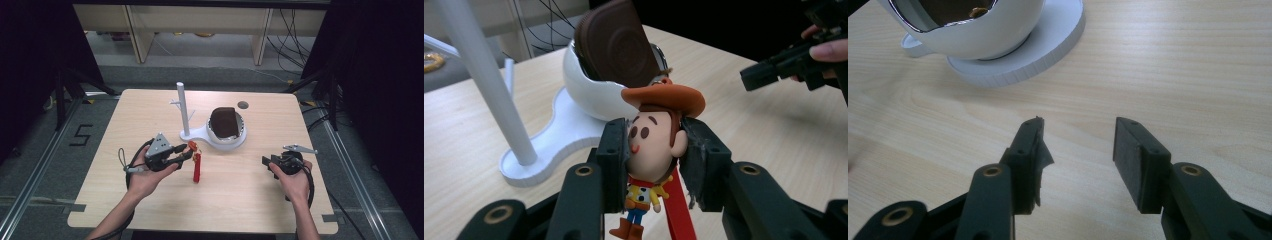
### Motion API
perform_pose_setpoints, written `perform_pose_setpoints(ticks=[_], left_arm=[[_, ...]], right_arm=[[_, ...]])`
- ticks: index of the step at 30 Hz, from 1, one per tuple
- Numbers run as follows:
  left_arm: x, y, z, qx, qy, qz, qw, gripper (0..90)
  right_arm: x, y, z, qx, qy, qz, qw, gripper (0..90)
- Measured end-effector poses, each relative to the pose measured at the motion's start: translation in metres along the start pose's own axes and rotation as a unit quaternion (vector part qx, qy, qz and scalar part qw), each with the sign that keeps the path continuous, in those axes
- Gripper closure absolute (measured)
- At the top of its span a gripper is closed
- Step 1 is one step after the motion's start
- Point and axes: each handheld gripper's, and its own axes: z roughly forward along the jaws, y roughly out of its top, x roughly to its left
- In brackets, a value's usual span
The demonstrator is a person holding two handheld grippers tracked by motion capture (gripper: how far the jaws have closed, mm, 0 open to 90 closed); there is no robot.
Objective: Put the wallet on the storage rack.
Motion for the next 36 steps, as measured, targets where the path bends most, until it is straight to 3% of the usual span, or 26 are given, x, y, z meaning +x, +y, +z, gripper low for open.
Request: perform_pose_setpoints(ticks=[19,36], left_arm=[[0.027,0.026,-0.019,-0.053,0.048,-0.006,0.9974,63.8],[0.05,0.044,-0.033,-0.078,0.081,0.001,0.9937,63.9]], right_arm=[[-0.001,-0.001,-0.002,0.0,0.007,0.003,1.0,55.8],[0.0,-0.002,0.0,-0.002,0.01,0.003,0.9999,55.6]])
